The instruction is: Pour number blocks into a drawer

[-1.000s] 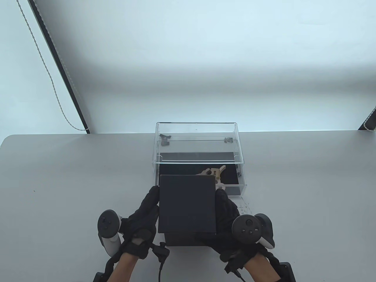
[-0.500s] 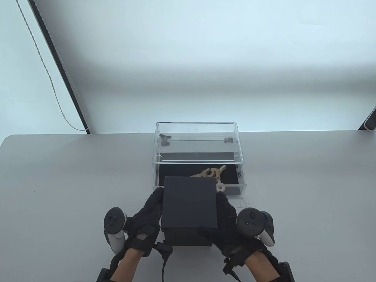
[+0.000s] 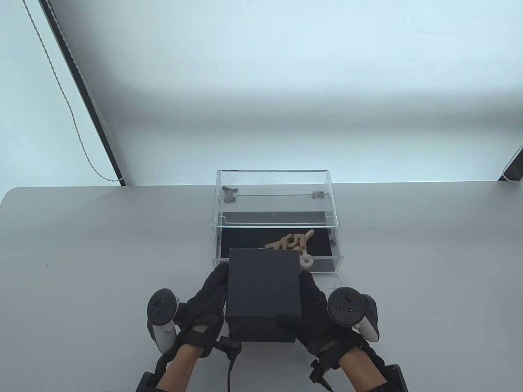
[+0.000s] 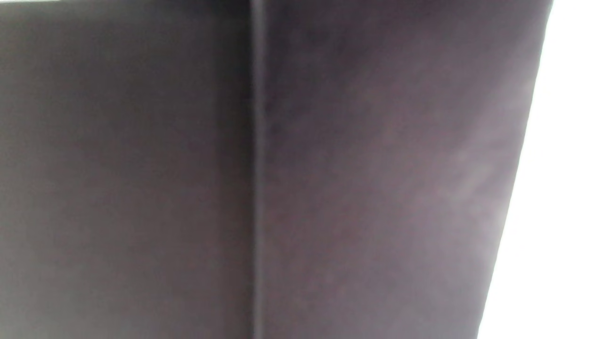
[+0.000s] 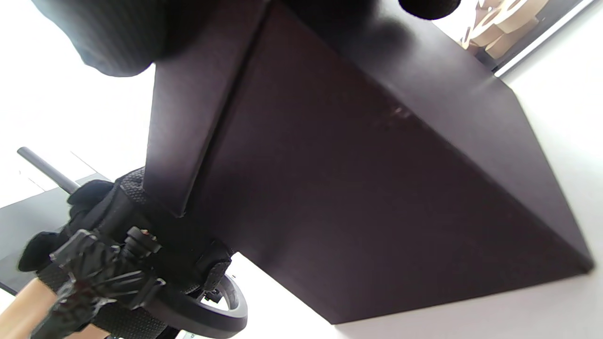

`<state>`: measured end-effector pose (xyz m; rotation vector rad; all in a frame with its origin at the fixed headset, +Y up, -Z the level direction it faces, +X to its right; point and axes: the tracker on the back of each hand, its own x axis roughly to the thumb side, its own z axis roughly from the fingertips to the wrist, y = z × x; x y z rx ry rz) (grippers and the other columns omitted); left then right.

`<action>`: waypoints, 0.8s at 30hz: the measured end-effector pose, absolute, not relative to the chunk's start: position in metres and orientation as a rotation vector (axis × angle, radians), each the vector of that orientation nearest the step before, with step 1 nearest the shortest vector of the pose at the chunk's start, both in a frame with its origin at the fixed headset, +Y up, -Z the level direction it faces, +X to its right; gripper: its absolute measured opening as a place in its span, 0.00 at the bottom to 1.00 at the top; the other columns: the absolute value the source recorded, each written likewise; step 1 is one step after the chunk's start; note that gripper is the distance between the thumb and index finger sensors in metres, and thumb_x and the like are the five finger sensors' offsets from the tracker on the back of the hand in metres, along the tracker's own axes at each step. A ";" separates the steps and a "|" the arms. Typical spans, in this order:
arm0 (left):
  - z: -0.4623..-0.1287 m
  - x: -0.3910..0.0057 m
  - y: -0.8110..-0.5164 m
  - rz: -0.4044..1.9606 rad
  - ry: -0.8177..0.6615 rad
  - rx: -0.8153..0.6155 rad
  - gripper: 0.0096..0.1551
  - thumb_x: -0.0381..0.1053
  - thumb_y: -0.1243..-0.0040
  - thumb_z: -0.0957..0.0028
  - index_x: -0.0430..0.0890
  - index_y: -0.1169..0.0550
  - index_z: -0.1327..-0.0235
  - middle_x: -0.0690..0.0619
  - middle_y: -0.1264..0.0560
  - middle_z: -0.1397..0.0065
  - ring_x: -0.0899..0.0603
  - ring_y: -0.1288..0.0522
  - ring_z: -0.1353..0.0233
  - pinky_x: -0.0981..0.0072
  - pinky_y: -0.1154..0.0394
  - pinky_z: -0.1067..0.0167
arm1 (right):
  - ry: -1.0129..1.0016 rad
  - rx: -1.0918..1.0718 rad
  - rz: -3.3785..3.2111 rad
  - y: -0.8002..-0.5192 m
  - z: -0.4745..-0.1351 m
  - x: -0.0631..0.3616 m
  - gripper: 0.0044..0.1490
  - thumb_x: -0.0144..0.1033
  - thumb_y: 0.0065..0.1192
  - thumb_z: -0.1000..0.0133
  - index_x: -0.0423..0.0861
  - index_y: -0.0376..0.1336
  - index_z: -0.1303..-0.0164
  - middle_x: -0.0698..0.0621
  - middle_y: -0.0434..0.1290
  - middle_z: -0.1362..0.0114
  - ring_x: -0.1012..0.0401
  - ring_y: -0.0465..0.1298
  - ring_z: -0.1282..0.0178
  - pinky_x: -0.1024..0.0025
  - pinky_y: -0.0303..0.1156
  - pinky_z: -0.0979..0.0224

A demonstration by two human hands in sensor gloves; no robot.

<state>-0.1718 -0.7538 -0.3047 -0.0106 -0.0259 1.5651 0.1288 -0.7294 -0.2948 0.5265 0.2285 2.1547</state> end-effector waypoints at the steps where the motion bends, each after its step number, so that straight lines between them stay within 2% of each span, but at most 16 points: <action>1: -0.305 -0.172 -0.755 1.562 -0.021 -0.017 0.32 0.52 0.52 0.47 0.52 0.35 0.26 0.45 0.38 0.17 0.32 0.38 0.22 0.30 0.42 0.29 | 0.233 0.524 2.155 -0.730 -0.295 0.129 0.74 0.73 0.59 0.53 0.37 0.23 0.31 0.31 0.35 0.20 0.32 0.48 0.22 0.21 0.45 0.29; 18: -0.304 -0.173 -0.760 1.546 0.009 -0.086 0.32 0.52 0.52 0.47 0.54 0.36 0.26 0.43 0.38 0.17 0.30 0.39 0.22 0.29 0.43 0.29 | 0.257 0.492 2.117 -0.734 -0.294 0.128 0.75 0.73 0.60 0.53 0.36 0.24 0.31 0.30 0.36 0.20 0.32 0.49 0.22 0.21 0.46 0.29; 24: -0.306 -0.177 -0.754 1.488 -0.003 -0.029 0.32 0.51 0.50 0.48 0.51 0.33 0.27 0.42 0.35 0.18 0.31 0.38 0.22 0.29 0.42 0.30 | 0.259 0.504 2.118 -0.734 -0.296 0.130 0.74 0.73 0.60 0.53 0.36 0.25 0.30 0.30 0.37 0.20 0.32 0.50 0.22 0.21 0.46 0.29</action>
